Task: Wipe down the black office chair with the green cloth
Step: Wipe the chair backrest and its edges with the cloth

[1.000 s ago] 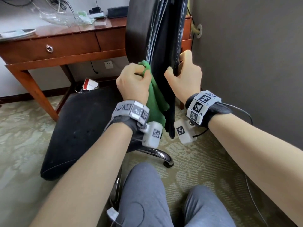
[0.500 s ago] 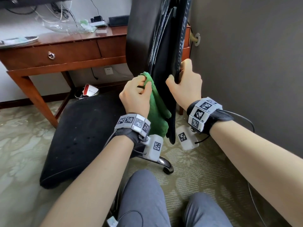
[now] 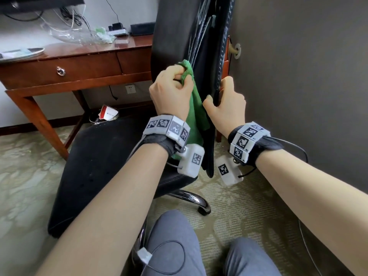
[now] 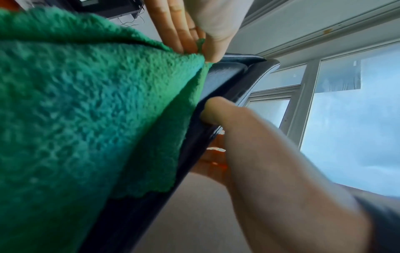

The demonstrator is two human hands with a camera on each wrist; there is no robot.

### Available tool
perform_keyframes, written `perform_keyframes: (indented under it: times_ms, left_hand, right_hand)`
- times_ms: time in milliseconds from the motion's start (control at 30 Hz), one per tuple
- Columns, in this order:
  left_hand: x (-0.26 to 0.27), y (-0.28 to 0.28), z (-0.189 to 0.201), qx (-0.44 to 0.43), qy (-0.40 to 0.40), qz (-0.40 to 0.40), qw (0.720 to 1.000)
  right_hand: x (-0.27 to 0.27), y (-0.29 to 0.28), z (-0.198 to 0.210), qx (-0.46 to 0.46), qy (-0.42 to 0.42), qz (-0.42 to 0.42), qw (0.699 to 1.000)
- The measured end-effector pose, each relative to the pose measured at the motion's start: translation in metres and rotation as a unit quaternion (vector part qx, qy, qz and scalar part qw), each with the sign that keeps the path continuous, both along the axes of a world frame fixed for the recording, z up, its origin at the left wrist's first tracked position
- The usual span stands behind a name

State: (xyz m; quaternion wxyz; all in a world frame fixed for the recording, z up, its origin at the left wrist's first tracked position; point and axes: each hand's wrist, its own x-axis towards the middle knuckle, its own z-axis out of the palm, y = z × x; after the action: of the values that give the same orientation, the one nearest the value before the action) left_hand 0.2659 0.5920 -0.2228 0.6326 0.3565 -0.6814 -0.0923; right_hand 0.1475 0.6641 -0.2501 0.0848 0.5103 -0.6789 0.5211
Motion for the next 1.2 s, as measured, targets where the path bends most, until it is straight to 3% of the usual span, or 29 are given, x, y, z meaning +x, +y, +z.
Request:
perform_keyframes:
  times_ms: [200,367,567,700,933,1200]
  left_hand:
    - [0.011,0.008,-0.035,0.041,-0.025,0.028,0.998]
    - [0.010,0.007,-0.008,0.035,-0.040,0.011,0.999]
    - [-0.009,-0.001,0.052,-0.015,-0.029,-0.002,0.999]
    - [-0.008,-0.002,0.043,-0.018,-0.024,-0.002,1.000]
    - [0.006,-0.002,0.005,0.031,-0.061,0.006,0.998]
    - [-0.013,0.002,0.058,0.009,-0.052,0.014,0.998]
  right_hand:
    - [-0.001,0.002,0.001,0.016,-0.006,0.009,1.000]
    - [0.000,0.000,0.002,0.013,-0.018,0.009,1.000]
    - [-0.001,0.000,0.003,0.015,-0.009,0.005,1.000]
    - [-0.005,0.003,0.009,0.041,0.007,0.017,0.999]
    - [-0.005,-0.004,0.049,0.057,0.052,-0.043,0.996]
    - [-0.004,-0.003,0.053,0.051,0.055,-0.025,0.997]
